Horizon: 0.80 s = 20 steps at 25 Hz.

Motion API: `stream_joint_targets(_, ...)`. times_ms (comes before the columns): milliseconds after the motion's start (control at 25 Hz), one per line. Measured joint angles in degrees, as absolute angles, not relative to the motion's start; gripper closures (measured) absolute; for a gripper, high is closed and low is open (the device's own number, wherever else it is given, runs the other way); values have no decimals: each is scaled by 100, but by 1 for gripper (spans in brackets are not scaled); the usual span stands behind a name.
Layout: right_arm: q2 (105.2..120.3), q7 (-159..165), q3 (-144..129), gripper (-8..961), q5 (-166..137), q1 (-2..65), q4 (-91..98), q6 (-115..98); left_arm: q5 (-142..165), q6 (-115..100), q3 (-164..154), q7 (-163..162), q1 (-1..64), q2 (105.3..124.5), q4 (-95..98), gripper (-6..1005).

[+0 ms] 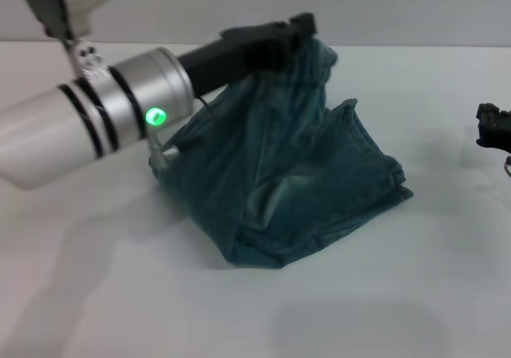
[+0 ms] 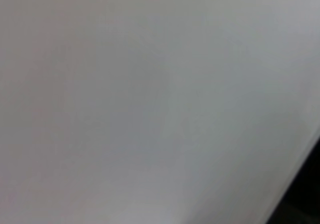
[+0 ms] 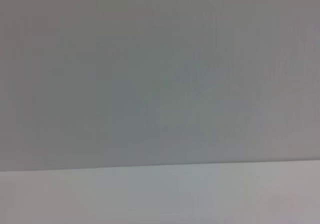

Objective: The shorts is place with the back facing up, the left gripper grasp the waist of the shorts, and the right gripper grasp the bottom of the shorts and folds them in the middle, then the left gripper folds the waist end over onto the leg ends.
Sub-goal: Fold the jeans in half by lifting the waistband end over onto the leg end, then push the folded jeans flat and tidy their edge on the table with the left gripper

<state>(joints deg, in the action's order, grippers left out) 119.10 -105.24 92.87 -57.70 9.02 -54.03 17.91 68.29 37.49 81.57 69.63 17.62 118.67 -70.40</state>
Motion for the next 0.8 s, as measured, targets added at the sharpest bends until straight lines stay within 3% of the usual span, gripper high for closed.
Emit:
stream_joint_targets(160,11902,-10515,9277,811,-5774,889,-5422,1847,6032,3634,7556,7716,2241,11888,-6385,963)
stream_joint_targets(400,11900,-10513,9256,809,-5760,891,-5404,1983,5332,3560,7205,8560,2349,11898,-6330,923)
stream_joint_targets(800,11931,-11566,9315,807,-5679,717,-5374,3311,4892,3656,7205,9962,1910,11880,-6475,483)
